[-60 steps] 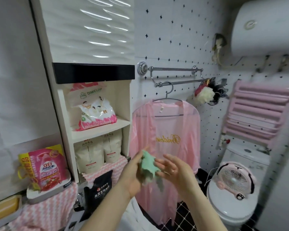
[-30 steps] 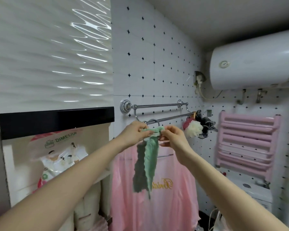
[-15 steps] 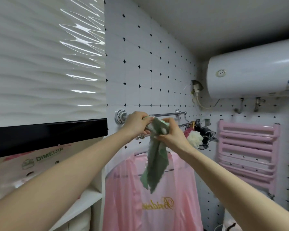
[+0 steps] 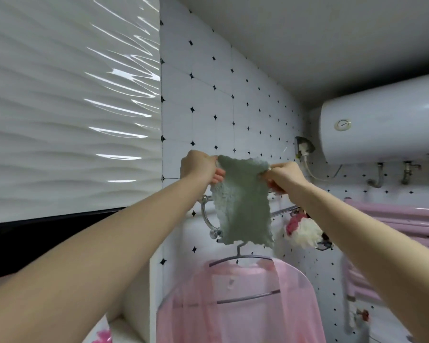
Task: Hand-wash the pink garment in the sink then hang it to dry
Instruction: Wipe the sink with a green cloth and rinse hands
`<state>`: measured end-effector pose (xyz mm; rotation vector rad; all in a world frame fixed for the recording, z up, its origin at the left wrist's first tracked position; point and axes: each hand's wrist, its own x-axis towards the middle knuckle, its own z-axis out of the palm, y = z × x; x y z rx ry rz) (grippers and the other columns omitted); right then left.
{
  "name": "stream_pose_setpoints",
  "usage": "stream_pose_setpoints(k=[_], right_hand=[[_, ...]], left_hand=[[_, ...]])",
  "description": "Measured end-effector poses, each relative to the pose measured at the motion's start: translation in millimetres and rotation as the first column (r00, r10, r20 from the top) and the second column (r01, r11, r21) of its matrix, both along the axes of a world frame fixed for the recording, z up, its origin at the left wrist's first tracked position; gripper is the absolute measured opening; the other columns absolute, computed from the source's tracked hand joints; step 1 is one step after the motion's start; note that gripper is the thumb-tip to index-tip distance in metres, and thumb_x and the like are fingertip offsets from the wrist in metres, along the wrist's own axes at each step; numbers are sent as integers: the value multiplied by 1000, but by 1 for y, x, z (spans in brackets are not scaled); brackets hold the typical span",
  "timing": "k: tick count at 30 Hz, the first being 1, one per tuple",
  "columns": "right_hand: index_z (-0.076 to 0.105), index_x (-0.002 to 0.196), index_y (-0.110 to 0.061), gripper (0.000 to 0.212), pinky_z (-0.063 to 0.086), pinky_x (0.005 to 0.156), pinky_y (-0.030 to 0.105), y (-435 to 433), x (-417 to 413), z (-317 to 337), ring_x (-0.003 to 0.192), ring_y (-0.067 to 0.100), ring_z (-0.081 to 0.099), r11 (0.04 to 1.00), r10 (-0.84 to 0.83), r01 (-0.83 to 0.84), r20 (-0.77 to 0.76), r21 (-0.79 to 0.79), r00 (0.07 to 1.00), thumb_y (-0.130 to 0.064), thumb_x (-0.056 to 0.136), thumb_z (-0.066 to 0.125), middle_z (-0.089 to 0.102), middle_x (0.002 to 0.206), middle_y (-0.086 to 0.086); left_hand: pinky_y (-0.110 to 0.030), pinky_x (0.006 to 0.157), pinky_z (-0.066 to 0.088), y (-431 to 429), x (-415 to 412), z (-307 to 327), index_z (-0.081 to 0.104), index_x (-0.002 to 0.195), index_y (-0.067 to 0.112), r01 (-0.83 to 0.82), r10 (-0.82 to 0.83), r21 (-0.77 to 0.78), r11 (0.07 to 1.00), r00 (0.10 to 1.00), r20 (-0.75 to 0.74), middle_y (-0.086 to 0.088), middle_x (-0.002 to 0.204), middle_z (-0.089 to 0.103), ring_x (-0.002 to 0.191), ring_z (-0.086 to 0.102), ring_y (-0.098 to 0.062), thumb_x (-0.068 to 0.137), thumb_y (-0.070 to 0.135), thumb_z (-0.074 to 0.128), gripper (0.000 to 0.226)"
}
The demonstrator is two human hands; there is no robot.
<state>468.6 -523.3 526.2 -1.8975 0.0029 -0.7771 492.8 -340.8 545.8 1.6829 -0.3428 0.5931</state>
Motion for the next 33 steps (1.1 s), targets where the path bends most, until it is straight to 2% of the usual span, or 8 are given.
stream_pose_setpoints(k=[6,11,15,19,22,25,29,33], right_hand=[[61,78,0,11,38,44,20,11,54,13,46,15,45,935,138,-111,-57,337,989,6,84,54,55,61,13],[63,87,-3,11,53,56,26,37,93,-11,55,17,59,868,284,-220,-81,445,955,-9,92,54,64,73,9],[49,111,7,29,60,69,37,48,107,-17,73,28,66,730,436,-390,57,562,898,17,87,35,58,97,25],[29,138,-10,54,46,89,35,51,116,-23,114,26,49,943,334,-333,-114,26,936,10,89,42,42,136,10],[43,130,-16,41,43,96,40,51,123,-35,119,29,50,834,-100,50,-62,-549,993,-11,90,50,55,130,11],[64,104,-19,28,46,80,34,51,115,-45,97,27,59,813,-160,258,225,-522,961,-11,81,50,65,101,6],[63,115,-21,39,44,89,38,42,116,-53,100,30,58,748,-117,175,132,-640,984,-23,86,38,64,109,12],[56,131,-24,42,35,104,47,32,124,-57,112,30,49,689,-165,184,96,-701,982,-15,95,38,47,126,11]], left_hand=[[-36,80,50,-16,31,-2,59,109,1,-255,262,265,930,965,8,-17,110,63,101,61,-34,91,19,46,28],[-39,101,41,-20,47,-30,16,143,6,-49,210,625,779,960,-187,-20,137,39,124,43,-36,87,19,49,66],[-42,109,26,-17,58,-46,0,145,7,-114,306,794,597,948,-94,-21,136,43,130,35,-37,90,15,39,68],[-42,109,22,-14,64,-49,8,139,4,-265,287,730,630,953,98,-17,120,58,116,50,-33,92,10,38,56],[-42,99,28,-12,77,-53,25,129,10,-309,262,726,614,948,181,-10,99,63,94,56,-31,94,12,36,37],[-42,90,31,-12,82,-56,30,125,12,-357,241,727,586,934,264,-5,85,57,85,55,-30,95,14,39,32],[-41,98,29,-14,79,-55,47,123,9,-425,313,794,434,898,309,-14,129,45,115,49,-32,99,21,36,29],[-41,101,30,-12,77,-58,50,124,4,-457,328,824,335,876,353,-16,135,38,121,41,-34,95,19,37,35]])
